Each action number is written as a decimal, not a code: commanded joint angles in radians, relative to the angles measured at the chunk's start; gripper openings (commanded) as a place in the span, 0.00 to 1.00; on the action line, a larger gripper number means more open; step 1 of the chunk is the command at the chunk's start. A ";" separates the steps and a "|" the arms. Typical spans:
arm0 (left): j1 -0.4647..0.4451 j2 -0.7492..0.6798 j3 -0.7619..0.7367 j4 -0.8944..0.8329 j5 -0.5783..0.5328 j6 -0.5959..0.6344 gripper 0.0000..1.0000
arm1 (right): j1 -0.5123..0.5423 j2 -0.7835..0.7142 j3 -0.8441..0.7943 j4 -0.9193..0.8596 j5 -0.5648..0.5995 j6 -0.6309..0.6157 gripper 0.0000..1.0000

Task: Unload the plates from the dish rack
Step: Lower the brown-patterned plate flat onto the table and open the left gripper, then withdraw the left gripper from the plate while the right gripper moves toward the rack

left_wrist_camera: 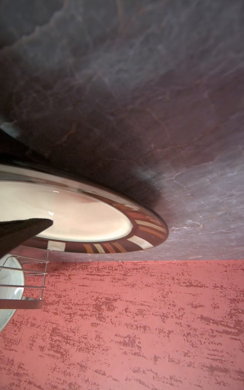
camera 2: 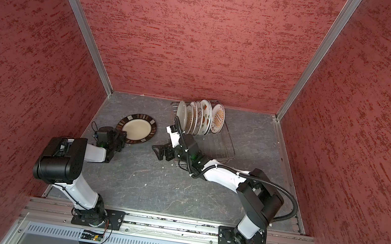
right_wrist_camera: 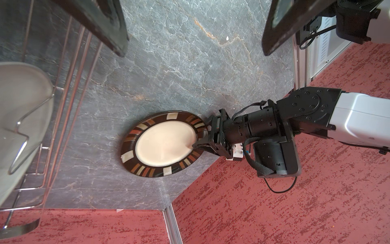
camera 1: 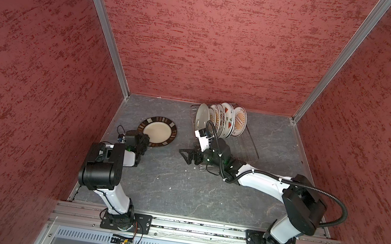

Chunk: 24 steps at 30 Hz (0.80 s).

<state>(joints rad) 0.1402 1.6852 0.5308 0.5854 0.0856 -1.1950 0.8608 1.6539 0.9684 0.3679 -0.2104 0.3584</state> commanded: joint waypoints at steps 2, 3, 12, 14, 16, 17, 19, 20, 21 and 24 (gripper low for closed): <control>-0.002 0.010 0.025 0.016 -0.025 0.029 0.43 | 0.004 -0.003 0.024 0.016 0.001 -0.009 0.99; -0.002 0.008 0.022 0.017 -0.030 0.028 0.45 | 0.004 -0.004 0.023 0.016 0.001 -0.009 0.99; -0.001 -0.001 0.015 -0.003 -0.087 0.028 0.58 | 0.004 -0.058 -0.020 0.026 0.018 -0.009 0.99; -0.001 -0.005 0.015 -0.007 -0.093 0.028 0.62 | 0.004 -0.073 -0.031 0.032 0.023 -0.009 0.99; 0.001 -0.011 0.015 -0.011 -0.097 0.029 0.70 | 0.004 -0.084 -0.040 0.034 0.024 -0.009 0.99; 0.001 -0.018 0.015 -0.016 -0.101 0.030 0.75 | 0.004 -0.090 -0.045 0.039 0.022 -0.011 0.99; 0.001 -0.043 0.005 -0.036 -0.123 0.030 0.84 | 0.004 -0.103 -0.063 0.063 0.017 -0.010 0.99; -0.001 -0.060 0.002 -0.059 -0.141 0.032 0.88 | 0.004 -0.110 -0.072 0.073 0.017 -0.010 0.99; -0.003 -0.079 -0.001 -0.087 -0.160 0.032 0.94 | 0.004 -0.119 -0.079 0.079 0.020 -0.007 0.99; -0.007 -0.145 -0.034 -0.147 -0.207 0.042 0.99 | 0.004 -0.162 -0.118 0.107 0.026 0.012 0.99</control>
<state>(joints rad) 0.1364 1.5925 0.5274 0.5133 -0.0547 -1.1717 0.8608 1.5429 0.8803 0.4107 -0.2005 0.3622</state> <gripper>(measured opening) 0.979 0.989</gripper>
